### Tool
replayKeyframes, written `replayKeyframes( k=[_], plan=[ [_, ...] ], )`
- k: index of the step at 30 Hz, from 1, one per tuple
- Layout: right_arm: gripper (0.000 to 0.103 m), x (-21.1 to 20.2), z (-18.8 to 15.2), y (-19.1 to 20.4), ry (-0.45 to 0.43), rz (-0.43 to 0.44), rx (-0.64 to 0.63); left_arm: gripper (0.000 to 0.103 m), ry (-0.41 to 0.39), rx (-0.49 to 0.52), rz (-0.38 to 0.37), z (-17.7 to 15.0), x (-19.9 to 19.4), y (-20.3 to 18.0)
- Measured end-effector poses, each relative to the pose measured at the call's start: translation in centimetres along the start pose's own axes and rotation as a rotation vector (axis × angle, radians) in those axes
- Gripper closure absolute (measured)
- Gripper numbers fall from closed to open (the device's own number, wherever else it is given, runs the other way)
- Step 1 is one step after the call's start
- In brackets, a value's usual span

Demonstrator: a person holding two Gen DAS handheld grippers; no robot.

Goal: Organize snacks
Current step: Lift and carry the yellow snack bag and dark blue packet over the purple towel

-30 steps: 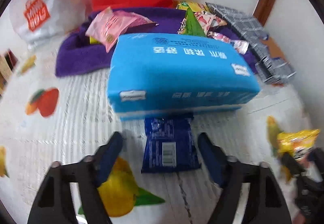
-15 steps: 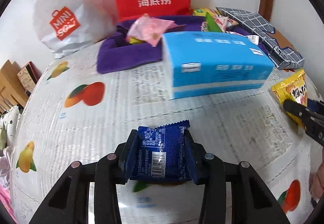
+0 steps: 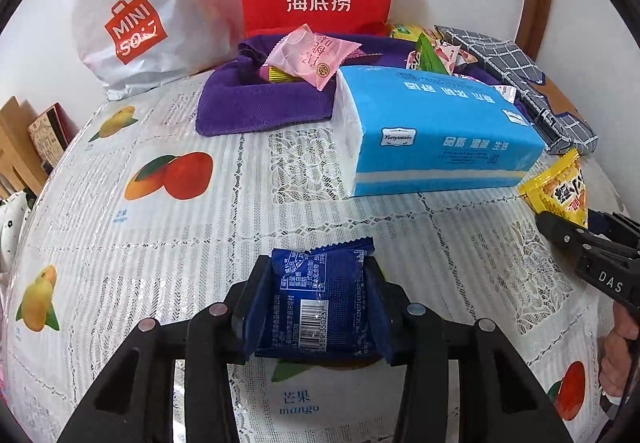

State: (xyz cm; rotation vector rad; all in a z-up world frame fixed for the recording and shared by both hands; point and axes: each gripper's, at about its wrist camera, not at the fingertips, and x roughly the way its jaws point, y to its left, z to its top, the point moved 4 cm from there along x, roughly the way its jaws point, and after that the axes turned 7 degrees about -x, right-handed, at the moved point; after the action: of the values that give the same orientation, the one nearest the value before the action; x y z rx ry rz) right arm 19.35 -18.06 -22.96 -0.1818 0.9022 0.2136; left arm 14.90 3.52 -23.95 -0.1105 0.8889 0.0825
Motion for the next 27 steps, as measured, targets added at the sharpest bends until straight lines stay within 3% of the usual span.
replayKeyframes(
  k=[14,22,27],
  plan=[
    [0.052,-0.1,-0.1,0.2,0.002,-0.012,-0.010,0.060,0.001,-0.008,-0.014,0.0,0.1,0.1],
    [0.059,-0.9,-0.4,0.0,-0.003,0.017,0.011,0.061,0.034,-0.033,-0.066,0.3,-0.8,0.3],
    [0.059,-3.2,0.4,0.2,-0.041,0.011,0.003,0.061,0.004,-0.024,-0.093,1.5,-2.7,-0.2]
  ],
)
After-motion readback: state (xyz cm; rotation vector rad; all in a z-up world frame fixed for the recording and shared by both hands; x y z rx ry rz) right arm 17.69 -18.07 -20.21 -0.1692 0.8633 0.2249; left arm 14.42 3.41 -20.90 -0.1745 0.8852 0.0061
